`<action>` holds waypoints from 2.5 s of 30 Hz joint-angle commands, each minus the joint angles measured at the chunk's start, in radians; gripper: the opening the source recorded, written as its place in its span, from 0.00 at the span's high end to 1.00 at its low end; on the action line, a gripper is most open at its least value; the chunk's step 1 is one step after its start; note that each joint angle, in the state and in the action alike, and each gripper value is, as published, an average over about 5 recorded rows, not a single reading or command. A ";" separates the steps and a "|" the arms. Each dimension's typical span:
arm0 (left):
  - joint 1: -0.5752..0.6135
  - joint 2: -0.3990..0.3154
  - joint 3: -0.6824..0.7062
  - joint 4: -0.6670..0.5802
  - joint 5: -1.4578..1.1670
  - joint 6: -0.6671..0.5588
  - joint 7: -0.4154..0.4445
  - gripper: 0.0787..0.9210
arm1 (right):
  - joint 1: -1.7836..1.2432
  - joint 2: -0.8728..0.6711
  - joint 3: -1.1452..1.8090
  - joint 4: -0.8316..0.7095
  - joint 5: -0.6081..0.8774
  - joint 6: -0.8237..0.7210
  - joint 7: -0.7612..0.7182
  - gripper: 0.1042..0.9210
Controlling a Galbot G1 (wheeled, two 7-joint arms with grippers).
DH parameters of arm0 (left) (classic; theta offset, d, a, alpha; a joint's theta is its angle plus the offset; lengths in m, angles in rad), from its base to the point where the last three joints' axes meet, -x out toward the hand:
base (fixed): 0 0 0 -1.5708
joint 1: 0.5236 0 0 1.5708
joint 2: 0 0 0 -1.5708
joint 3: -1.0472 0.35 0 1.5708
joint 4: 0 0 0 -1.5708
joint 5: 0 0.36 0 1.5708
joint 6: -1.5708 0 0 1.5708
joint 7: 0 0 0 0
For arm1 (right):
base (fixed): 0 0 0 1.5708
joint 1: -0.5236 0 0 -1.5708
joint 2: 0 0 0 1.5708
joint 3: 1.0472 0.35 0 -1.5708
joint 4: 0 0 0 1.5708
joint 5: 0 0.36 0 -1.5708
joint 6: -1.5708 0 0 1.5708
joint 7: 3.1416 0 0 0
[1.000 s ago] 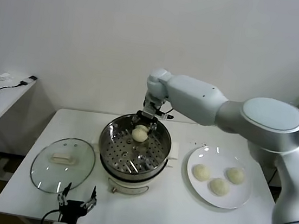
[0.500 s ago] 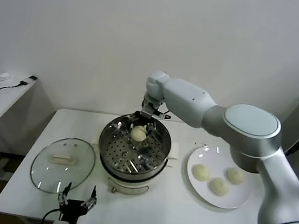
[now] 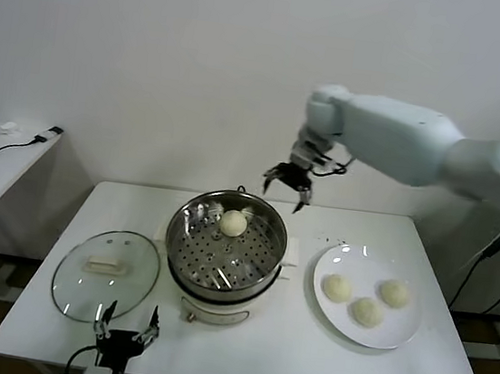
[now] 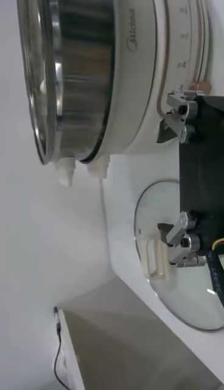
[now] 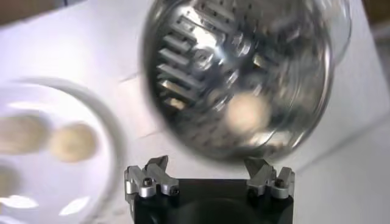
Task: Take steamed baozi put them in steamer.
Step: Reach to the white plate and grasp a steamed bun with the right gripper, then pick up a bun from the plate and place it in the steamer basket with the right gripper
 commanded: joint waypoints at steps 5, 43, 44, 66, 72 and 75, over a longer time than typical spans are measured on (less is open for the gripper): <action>-0.004 0.001 -0.002 0.004 0.002 -0.003 0.003 0.12 | 0.010 -0.394 -0.229 0.386 0.213 -0.570 0.198 0.12; 0.008 -0.010 -0.004 0.018 0.004 -0.011 -0.004 0.12 | -0.481 -0.187 0.181 0.017 0.110 -0.644 0.291 0.30; 0.009 -0.010 -0.004 0.018 0.004 -0.012 -0.004 0.12 | -0.474 -0.191 0.177 0.026 0.111 -0.644 0.285 0.32; 0.010 -0.006 0.018 -0.023 0.005 -0.004 -0.004 0.12 | 0.386 -0.057 -0.069 0.416 0.609 -0.679 0.224 0.43; 0.012 -0.004 0.032 -0.036 0.008 -0.003 -0.003 0.12 | 0.302 0.163 0.067 0.458 0.753 -0.790 0.366 0.43; 0.014 -0.003 0.032 -0.042 0.009 -0.003 -0.001 0.12 | 0.213 0.260 0.091 0.431 0.762 -0.820 0.429 0.43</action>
